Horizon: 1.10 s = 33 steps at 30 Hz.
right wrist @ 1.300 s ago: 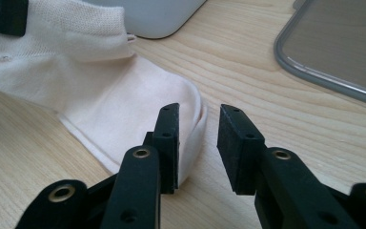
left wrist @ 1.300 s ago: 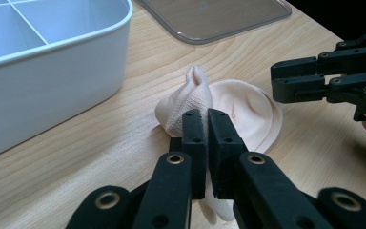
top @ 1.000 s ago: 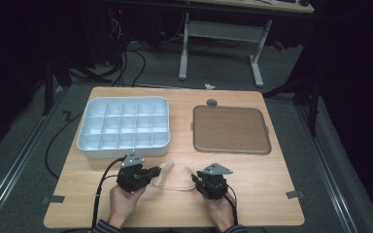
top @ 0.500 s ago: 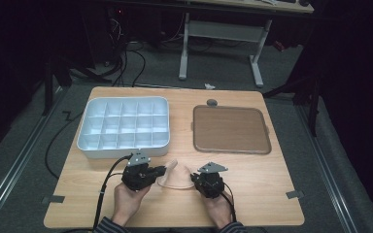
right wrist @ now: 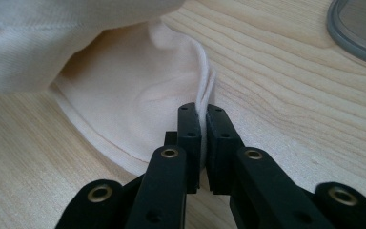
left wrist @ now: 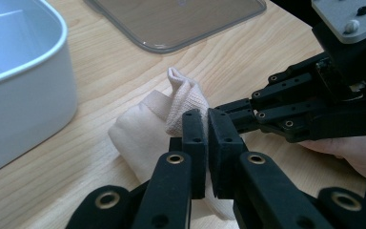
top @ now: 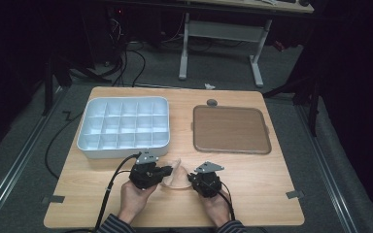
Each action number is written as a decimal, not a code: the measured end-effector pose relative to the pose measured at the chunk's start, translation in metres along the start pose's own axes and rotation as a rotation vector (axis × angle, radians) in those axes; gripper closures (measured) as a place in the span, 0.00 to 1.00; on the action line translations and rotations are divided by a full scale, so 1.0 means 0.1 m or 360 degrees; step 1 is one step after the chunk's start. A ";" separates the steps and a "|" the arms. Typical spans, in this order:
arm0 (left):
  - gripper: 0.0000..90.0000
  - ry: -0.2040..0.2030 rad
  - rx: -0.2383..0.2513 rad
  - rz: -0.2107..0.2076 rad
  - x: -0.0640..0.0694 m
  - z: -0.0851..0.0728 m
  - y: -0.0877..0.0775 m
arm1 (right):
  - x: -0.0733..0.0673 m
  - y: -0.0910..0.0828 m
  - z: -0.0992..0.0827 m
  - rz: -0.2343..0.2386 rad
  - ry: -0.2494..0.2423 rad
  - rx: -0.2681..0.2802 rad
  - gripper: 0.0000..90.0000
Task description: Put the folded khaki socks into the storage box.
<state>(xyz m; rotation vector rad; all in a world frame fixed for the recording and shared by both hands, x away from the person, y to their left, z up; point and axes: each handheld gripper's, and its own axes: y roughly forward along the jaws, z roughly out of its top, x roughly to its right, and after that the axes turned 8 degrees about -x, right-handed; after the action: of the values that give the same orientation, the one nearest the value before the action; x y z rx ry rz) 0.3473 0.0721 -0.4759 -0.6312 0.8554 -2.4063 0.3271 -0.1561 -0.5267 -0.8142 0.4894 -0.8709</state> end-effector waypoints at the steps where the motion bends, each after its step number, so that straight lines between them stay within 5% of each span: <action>1: 0.96 0.0003 -0.0004 -0.0001 0.00 0.00 0.01 | 0.00 0.00 0.00 0.0001 0.0000 0.0001 0.95; 33: 0.96 0.0004 -0.0078 0.0039 0.13 -0.02 0.39 | 0.01 0.00 -0.02 0.0017 -0.0023 0.0015 0.95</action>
<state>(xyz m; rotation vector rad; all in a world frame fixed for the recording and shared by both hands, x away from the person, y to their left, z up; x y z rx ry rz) 0.3483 0.0387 -0.5002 -0.6330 0.9207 -2.3711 0.3262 -0.1573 -0.5283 -0.8079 0.4764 -0.8567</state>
